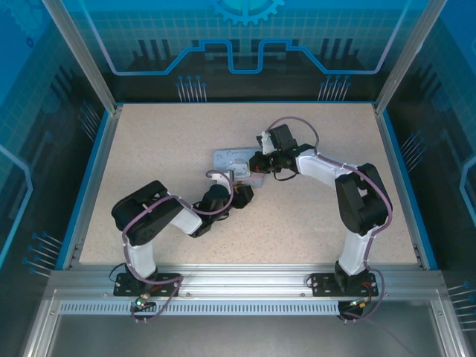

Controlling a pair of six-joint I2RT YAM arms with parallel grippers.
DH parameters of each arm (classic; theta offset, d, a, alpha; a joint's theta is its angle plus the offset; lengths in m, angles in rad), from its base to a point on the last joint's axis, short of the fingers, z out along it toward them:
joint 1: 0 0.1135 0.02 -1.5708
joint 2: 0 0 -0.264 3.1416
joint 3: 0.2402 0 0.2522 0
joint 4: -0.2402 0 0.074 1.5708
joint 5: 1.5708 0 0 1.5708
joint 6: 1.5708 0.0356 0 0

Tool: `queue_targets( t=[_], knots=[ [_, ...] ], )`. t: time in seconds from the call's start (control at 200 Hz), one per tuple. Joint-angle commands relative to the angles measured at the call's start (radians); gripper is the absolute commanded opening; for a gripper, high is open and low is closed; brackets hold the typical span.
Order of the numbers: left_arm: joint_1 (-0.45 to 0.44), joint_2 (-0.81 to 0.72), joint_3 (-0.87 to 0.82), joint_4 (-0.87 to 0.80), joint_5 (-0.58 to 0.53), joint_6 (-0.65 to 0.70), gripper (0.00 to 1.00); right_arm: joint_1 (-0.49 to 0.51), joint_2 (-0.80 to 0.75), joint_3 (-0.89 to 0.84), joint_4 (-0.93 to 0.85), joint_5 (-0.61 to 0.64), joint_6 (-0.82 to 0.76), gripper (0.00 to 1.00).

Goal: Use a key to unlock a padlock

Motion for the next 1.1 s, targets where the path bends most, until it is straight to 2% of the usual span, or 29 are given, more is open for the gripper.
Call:
queue_targets(
  t=[0.0,0.36,0.635,0.765,0.96,1.096],
  knots=[
    [-0.007,0.028,0.037,-0.021,-0.002,-0.03,0.54,0.012,0.042,-0.012,-0.088,0.025,-0.017,0.0],
    [-0.006,0.044,0.052,-0.03,0.0,-0.051,0.42,0.013,0.045,-0.01,-0.089,0.02,-0.017,0.0],
    [-0.006,0.033,0.042,-0.037,-0.016,-0.05,0.16,0.013,0.042,-0.008,-0.089,0.019,-0.019,0.0],
    [-0.006,0.021,0.035,-0.043,-0.02,-0.046,0.07,0.013,0.038,-0.011,-0.089,0.019,-0.023,0.0],
    [-0.006,-0.029,0.022,-0.074,-0.001,-0.049,0.01,0.004,-0.049,-0.044,-0.054,0.026,-0.064,0.0],
    [0.014,-0.093,0.029,-0.128,0.085,-0.039,0.01,-0.037,-0.173,-0.097,-0.045,-0.036,-0.115,0.0]
  ],
)
